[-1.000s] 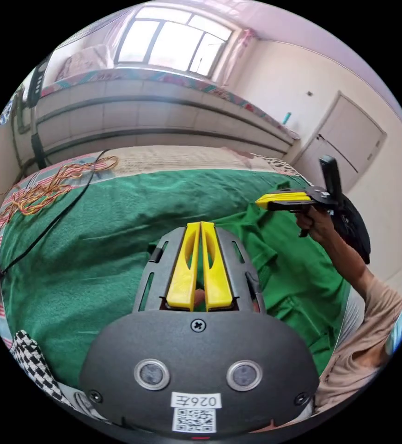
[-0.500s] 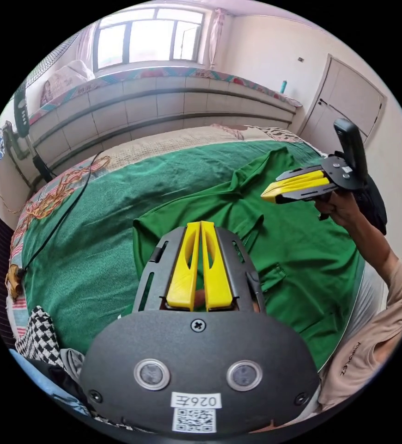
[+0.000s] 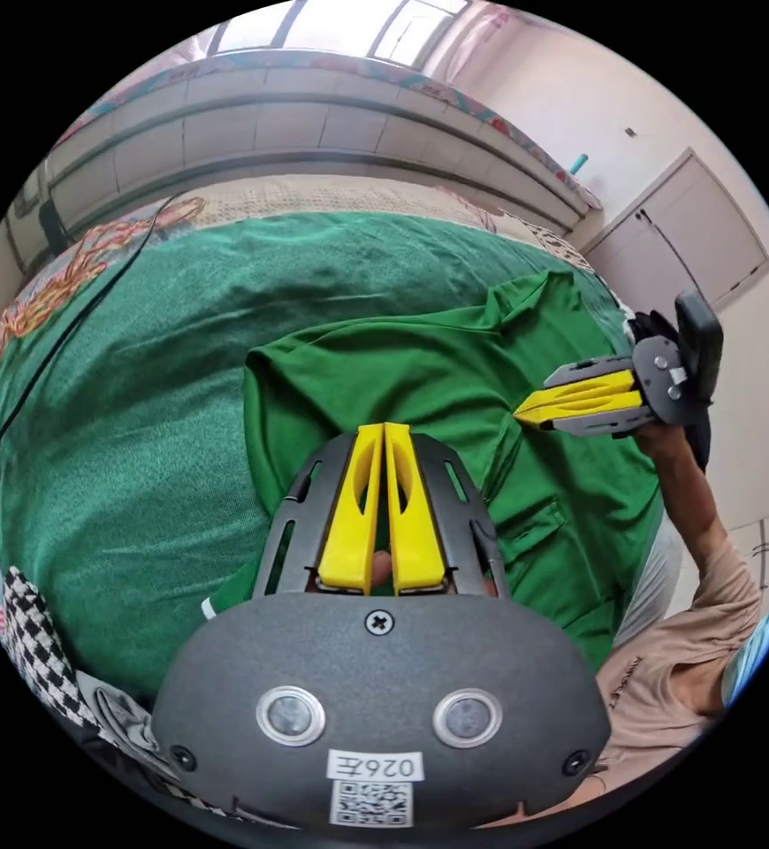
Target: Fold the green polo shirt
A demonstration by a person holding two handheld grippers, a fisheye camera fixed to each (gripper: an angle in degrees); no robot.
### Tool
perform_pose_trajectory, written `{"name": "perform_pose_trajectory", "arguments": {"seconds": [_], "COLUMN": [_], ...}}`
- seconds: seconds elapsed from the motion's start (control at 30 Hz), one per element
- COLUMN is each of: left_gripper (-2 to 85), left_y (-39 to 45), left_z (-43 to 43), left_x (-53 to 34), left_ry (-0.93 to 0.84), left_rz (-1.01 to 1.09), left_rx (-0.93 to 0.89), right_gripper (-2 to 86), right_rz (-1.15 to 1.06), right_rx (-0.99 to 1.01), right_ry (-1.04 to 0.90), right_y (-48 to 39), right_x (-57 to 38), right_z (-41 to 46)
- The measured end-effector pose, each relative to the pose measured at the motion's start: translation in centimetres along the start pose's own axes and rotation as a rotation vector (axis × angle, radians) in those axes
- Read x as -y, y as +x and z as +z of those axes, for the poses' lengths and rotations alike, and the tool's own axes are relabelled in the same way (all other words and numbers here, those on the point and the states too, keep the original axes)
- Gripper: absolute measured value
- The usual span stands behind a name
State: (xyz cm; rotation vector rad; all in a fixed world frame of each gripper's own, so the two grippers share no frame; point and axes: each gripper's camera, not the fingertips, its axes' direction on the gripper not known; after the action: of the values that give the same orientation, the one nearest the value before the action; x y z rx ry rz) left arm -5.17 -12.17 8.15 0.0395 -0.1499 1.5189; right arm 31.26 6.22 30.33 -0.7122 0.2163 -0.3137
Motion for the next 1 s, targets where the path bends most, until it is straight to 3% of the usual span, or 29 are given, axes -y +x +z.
{"name": "perform_pose_trajectory", "arguments": {"seconds": [0.07, 0.27, 0.37, 0.47, 0.6, 0.7, 1.0], "left_gripper": [-0.9, -1.0, -1.0, -1.0, -1.0, -0.9, 2.9], "left_y": [1.7, 11.3, 17.3, 24.0, 31.8, 37.0, 52.9], "left_z": [-5.9, -24.0, -28.7, -29.2, -26.8, -23.0, -0.5], "left_x": [-3.2, -13.1, -15.7, -15.0, -12.8, -11.3, -2.9], "left_ry": [0.145, 0.654, 0.785, 0.733, 0.619, 0.566, 0.291], "left_rz": [0.006, 0.184, 0.29, 0.37, 0.41, 0.403, 0.352], "left_rx": [0.089, -0.081, -0.272, -0.385, -0.342, -0.324, -0.387], "right_gripper": [-0.9, -0.9, -0.9, -0.9, -0.9, -0.9, 2.1], "right_rz": [0.044, 0.168, 0.282, 0.418, 0.714, 0.823, 0.942], "right_rx": [-0.07, -0.154, -0.081, -0.081, -0.258, -0.255, -0.262], "right_ry": [0.026, 0.656, 0.65, 0.633, 0.776, 0.617, 0.485], "right_y": [-0.2, -4.1, -4.4, -4.7, -4.6, -1.1, 3.6], "right_x": [-1.9, -23.4, -31.9, -38.6, -48.7, -51.9, -56.8], "right_z": [-3.3, -22.8, -25.9, -28.5, -29.1, -26.8, -26.7]}}
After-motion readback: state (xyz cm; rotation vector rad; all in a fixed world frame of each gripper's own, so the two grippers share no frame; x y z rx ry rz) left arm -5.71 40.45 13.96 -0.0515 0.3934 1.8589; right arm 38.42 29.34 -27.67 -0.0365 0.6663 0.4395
